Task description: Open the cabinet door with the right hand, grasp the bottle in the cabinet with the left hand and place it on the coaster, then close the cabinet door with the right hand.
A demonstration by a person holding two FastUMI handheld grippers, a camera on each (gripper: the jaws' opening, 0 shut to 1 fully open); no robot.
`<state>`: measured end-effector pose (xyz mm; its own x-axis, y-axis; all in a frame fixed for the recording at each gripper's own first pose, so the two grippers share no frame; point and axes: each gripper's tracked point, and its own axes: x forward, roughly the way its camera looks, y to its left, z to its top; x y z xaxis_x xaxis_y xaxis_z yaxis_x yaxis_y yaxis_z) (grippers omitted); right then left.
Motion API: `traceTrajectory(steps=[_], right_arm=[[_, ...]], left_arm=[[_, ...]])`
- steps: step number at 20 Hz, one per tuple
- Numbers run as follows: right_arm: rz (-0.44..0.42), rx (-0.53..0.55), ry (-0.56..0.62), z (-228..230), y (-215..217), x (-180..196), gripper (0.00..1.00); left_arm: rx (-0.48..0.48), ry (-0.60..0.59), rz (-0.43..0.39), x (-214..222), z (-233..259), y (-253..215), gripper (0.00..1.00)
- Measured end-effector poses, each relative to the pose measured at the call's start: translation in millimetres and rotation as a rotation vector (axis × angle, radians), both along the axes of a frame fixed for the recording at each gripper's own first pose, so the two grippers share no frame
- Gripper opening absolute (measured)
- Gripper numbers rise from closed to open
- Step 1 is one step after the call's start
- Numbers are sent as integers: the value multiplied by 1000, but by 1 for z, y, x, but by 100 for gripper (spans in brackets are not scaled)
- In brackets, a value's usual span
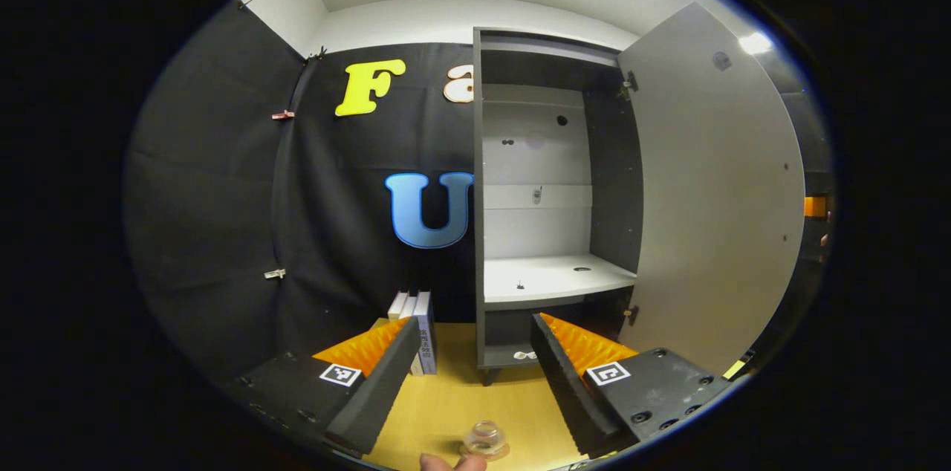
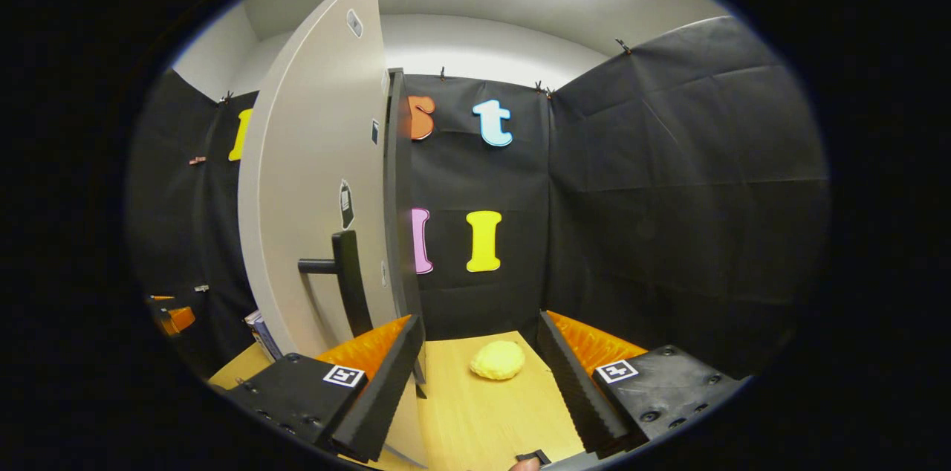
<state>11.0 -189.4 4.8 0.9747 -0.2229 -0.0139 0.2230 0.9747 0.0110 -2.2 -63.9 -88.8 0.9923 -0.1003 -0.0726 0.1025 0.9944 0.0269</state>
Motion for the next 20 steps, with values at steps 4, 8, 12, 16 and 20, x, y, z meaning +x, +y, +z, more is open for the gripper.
traceTrajectory(steps=[4,8,12,16,20], right_arm=[[4,34,18,-2,4,4,95],[4,52,53,-4,16,5,97],[94,55,67,-8,78,2,100],[195,73,59,-12,132,18,98],[233,102,48,-16,167,35,100]], left_arm=[[-1,17,41,-6,-8,24,94],[-4,17,85,-13,-11,49,94],[-3,10,105,-12,-11,67,95],[-3,10,108,-10,-12,77,94],[-2,10,111,-8,-12,84,94]])
